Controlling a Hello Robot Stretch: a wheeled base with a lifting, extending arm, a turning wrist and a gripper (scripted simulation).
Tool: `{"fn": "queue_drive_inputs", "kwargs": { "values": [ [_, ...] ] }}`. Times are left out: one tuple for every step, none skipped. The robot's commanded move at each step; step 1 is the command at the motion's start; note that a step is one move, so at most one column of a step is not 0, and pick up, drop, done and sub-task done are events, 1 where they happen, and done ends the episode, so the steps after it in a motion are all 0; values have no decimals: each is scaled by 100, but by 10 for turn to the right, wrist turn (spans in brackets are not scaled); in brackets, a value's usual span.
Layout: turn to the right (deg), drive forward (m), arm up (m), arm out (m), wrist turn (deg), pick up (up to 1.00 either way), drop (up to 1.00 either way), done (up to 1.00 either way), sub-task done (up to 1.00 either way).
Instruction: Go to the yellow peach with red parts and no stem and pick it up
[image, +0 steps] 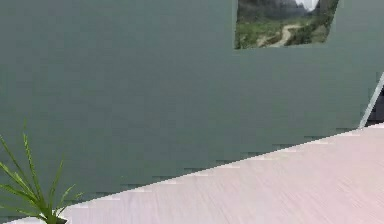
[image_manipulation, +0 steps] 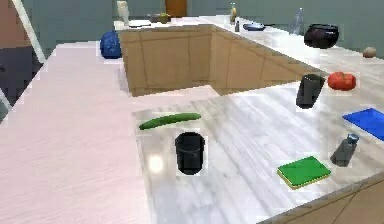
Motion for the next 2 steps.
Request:
{"fn": "queue_drive_inputs", "kwargs": {
  "values": [
    [120,0,0,0,0,0,0,0,0],
    [0,15,0,0,0,0,0,0,0]
  ]
}}
